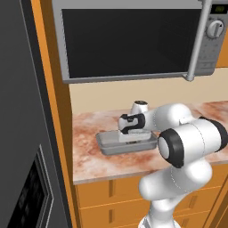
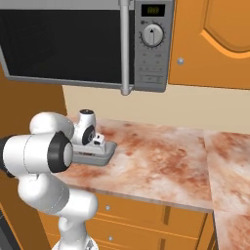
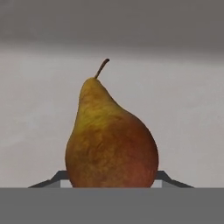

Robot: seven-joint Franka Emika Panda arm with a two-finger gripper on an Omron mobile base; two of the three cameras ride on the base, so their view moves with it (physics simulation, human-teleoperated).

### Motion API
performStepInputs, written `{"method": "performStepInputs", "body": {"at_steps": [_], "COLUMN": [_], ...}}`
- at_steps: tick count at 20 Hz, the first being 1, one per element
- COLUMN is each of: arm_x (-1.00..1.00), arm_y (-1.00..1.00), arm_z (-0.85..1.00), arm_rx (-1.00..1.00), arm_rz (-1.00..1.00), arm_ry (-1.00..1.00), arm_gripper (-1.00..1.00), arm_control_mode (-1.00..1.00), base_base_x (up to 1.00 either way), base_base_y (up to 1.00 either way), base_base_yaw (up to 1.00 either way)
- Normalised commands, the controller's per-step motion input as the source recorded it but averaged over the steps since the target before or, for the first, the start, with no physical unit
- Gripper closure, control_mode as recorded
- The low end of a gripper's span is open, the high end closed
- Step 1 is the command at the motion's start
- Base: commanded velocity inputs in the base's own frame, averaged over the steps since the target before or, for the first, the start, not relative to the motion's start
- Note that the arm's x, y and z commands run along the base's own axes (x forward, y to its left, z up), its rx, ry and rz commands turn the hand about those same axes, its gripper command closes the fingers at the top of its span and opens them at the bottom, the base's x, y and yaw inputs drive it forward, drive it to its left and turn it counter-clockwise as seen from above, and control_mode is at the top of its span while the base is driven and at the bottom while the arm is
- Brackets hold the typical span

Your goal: Pick the apple and pear from the fridge and place them inside the tupperware on the counter.

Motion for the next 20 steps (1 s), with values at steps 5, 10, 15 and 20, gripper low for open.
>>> {"method": "performStepInputs", "body": {"at_steps": [5,10,15,20], "arm_x": [0.0,0.0,0.0,0.0], "arm_y": [0.05,0.01,0.04,0.04], "arm_z": [-0.38,-0.15,0.0,0.08], "arm_rx": [0.0,0.0,0.0,0.0], "arm_rz": [0.0,0.0,-0.05,-0.13], "arm_ry": [0.0,-0.03,0.0,0.0], "arm_gripper": [-1.0,-1.0,-1.0,-1.0], "arm_control_mode": [-1.0,-1.0,-1.0,-1.0], "base_base_x": [0.0,0.0,0.0,0.0], "base_base_y": [0.0,0.0,0.0,0.0], "base_base_yaw": [0.0,0.0,0.0,0.0]}}
